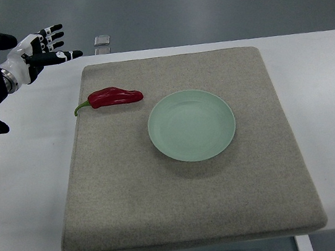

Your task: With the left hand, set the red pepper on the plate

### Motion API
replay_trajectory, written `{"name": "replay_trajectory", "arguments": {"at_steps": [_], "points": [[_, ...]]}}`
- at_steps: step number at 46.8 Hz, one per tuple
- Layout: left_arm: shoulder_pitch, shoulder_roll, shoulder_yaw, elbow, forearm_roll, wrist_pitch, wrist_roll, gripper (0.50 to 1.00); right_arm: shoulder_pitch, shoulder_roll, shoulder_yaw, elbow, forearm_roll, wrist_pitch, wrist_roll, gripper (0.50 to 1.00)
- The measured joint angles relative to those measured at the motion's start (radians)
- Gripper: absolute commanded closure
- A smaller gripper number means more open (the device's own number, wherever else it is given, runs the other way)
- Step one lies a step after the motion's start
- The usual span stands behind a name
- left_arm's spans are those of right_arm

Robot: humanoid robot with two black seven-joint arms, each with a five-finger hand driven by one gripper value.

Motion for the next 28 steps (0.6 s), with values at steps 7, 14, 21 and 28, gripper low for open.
{"name": "replay_trajectory", "arguments": {"at_steps": [7,14,21,28], "points": [[0.000,-0.001,0.000,0.000,0.000,0.000,0.000,0.504,0.000,0.000,0.000,0.000,0.000,0.000,0.000,0.572],[0.000,-0.002,-0.023,-0.001,-0.001,0.000,0.000,0.504,0.000,0.000,0.000,0.001,0.000,0.000,0.000,0.572],[0.001,-0.012,-0.055,0.000,-0.001,-0.007,0.000,0.504,0.000,0.000,0.000,0.000,0.000,0.000,0.000,0.572],[0.002,-0.013,-0.056,-0.005,-0.002,-0.019,0.000,0.500,0.000,0.000,0.000,0.000,0.000,0.000,0.000,0.572]]}}
